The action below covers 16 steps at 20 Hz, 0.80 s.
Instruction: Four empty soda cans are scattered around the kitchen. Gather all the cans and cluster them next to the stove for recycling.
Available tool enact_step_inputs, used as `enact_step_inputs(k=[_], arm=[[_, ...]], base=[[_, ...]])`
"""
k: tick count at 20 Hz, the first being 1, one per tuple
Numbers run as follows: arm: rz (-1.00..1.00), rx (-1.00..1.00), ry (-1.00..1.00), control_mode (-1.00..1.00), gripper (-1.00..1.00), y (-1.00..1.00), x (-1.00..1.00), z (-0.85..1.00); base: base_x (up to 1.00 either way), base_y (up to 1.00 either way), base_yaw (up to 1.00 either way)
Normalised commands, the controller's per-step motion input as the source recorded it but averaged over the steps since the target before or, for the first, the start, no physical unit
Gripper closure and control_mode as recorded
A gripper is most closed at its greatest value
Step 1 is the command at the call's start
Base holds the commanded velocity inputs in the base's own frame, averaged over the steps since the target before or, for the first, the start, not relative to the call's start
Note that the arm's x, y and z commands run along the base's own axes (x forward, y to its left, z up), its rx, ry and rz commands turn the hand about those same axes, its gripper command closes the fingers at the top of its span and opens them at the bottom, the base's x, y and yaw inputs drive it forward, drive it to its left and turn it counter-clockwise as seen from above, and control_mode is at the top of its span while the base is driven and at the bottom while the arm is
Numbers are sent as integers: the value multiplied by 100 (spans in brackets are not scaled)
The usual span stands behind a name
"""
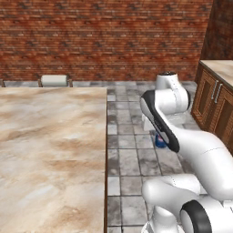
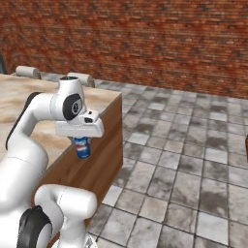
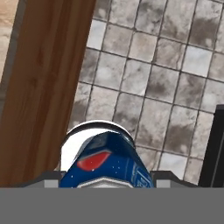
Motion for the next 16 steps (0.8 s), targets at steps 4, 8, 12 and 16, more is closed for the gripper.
enact_step_inputs(k=[4, 8, 12, 16], arm=[[2, 0, -7, -100, 100, 0, -1, 1], [1, 0, -8, -100, 100, 0, 0, 5], [1, 0, -7, -100, 100, 0, 0, 4], [1, 0, -2, 100, 100, 0, 0, 1]], base=[[0, 0, 0], [0, 0, 0], [0, 0, 0], [0, 0, 0]])
